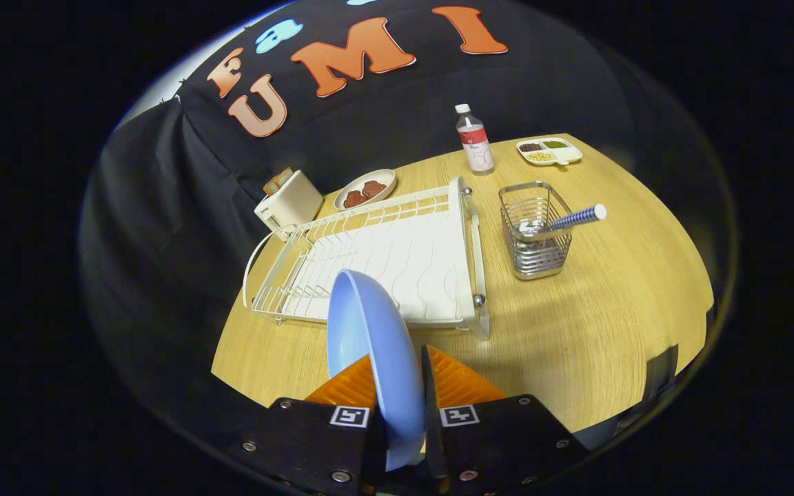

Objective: Take the plate from the dish rack, then take the spoon from the basket and place it into the plate.

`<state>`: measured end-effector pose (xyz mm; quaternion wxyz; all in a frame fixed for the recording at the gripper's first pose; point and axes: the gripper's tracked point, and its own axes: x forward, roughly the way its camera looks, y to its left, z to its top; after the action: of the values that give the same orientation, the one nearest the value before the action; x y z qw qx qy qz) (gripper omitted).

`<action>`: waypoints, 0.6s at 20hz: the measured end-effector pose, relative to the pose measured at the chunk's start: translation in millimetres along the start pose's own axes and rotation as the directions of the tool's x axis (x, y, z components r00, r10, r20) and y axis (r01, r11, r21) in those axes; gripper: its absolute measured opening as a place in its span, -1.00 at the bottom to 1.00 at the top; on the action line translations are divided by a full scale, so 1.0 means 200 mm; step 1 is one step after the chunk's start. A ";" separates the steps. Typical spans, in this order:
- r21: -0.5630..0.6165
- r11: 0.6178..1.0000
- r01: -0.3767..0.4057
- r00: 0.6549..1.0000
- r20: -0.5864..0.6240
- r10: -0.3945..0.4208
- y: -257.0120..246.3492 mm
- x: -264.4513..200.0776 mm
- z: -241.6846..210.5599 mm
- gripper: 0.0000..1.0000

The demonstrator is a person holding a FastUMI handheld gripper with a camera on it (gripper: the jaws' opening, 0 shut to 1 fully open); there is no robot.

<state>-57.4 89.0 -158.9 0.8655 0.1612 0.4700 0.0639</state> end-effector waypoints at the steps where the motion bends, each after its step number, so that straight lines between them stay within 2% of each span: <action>1: 0.019 1.000 -0.007 1.000 -0.005 0.007 -0.02 0.01 -0.04 -0.54; 4: 0.061 0.998 -0.012 0.999 -0.052 0.015 -0.08 0.07 -0.18 -0.55; 8: 0.180 0.981 -0.073 0.995 -0.060 0.085 -0.08 0.13 -0.23 -0.55; 10: 0.160 0.985 -0.058 0.997 -0.043 0.066 -0.11 0.14 -0.24 -0.51; 12: 0.100 0.995 -0.020 0.999 -0.028 0.023 -0.15 0.16 -0.24 -0.36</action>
<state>-81.3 80.0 -219.0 0.8487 0.2085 0.4833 0.0520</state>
